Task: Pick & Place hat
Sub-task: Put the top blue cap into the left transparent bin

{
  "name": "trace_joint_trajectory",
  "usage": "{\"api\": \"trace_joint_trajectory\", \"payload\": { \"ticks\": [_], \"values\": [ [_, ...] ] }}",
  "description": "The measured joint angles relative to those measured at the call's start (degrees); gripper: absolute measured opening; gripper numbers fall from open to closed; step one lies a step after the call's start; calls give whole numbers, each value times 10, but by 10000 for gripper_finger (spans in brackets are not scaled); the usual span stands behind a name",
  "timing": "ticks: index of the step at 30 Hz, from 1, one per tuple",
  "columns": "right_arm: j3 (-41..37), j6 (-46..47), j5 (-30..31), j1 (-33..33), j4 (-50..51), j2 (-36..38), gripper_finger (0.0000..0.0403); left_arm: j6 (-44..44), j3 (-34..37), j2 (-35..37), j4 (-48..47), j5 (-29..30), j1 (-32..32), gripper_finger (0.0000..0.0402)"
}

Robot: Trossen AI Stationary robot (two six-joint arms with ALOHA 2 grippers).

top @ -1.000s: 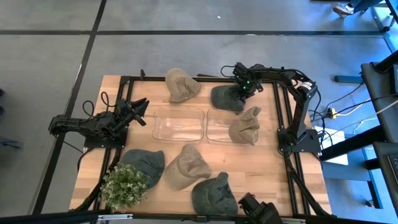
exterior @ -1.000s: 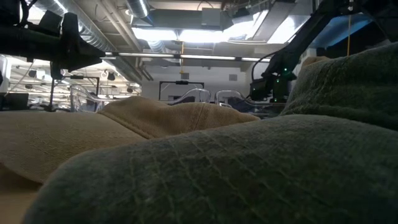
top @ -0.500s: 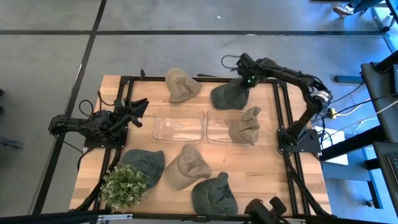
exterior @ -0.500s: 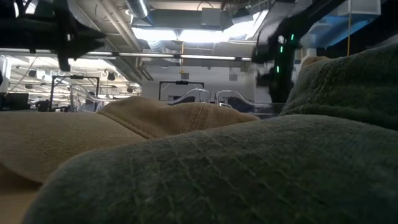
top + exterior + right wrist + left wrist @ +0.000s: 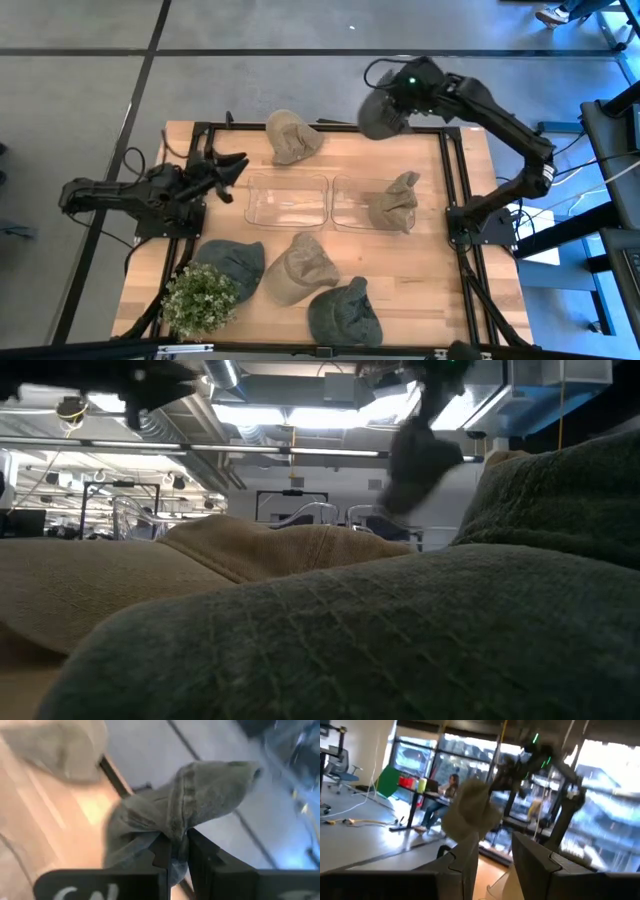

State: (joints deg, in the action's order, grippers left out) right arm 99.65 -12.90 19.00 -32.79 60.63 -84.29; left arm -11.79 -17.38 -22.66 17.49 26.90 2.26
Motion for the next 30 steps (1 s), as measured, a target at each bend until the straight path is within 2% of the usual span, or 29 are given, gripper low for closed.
{"api": "trace_joint_trajectory", "payload": {
  "ticks": [7,11,15,19,23,30],
  "values": [
    [94,-11,0,88,22,0,42,59,-182,-206,-47,-86,49,114],
    [95,-11,-10,145,43,-1,42,61,-293,-277,-140,-156,72,114],
    [80,-16,-11,206,49,-8,42,61,-368,-326,-220,-216,87,114],
    [77,-28,-11,261,48,-24,42,69,-397,-363,-213,-248,89,114],
    [77,-27,-12,302,37,-47,42,85,-399,-388,-181,-252,84,114],
    [77,-38,-11,340,30,-97,42,85,-399,-428,-172,-254,76,121]
  ]
}}
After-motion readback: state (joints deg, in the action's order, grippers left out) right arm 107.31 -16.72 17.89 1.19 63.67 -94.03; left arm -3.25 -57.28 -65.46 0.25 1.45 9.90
